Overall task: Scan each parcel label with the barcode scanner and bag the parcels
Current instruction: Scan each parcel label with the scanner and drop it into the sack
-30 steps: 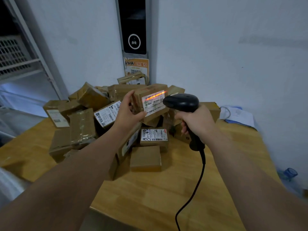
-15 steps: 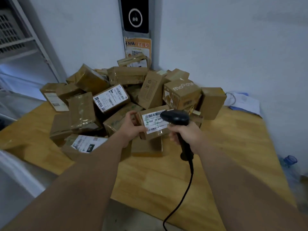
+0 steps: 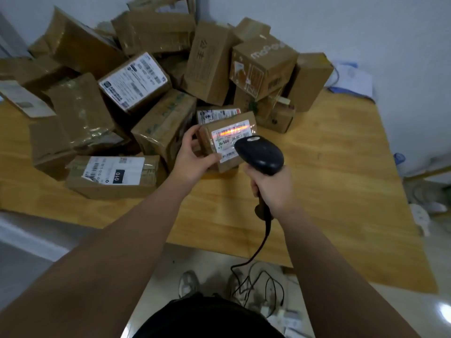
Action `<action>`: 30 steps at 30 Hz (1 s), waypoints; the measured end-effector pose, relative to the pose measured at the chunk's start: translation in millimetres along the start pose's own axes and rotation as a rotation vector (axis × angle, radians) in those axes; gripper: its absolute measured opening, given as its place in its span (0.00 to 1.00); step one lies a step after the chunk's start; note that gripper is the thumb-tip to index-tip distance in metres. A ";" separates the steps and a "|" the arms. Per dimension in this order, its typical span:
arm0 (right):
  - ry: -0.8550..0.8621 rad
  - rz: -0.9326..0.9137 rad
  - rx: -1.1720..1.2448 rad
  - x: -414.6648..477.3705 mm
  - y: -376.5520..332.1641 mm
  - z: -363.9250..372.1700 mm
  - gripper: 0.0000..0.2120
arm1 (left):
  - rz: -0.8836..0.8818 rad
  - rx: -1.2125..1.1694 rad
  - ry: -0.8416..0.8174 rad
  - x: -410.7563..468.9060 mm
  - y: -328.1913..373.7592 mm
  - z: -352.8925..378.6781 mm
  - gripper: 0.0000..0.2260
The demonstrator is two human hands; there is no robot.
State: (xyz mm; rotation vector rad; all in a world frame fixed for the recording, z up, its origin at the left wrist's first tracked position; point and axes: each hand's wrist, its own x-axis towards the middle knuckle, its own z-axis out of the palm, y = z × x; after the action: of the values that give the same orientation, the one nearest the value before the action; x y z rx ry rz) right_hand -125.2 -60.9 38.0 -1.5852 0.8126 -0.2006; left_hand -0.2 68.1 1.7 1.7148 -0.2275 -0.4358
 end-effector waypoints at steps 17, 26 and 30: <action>0.123 0.077 -0.065 15.1 -19.4 14.3 0.04 | 0.025 0.026 -0.087 26.8 -1.3 -10.2 0.38; 0.107 0.064 -0.063 14.1 -25.5 13.6 0.05 | 0.027 0.032 -0.086 29.7 1.3 -11.3 0.38; 0.096 0.047 -0.050 12.0 -23.7 14.3 0.06 | 0.018 0.015 -0.056 29.1 2.4 -10.6 0.39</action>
State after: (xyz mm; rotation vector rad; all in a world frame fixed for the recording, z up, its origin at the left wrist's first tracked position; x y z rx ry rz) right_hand -99.4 -57.4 53.1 -1.6120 0.9341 -0.2252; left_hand 30.7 66.0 0.9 1.7153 -0.2874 -0.4705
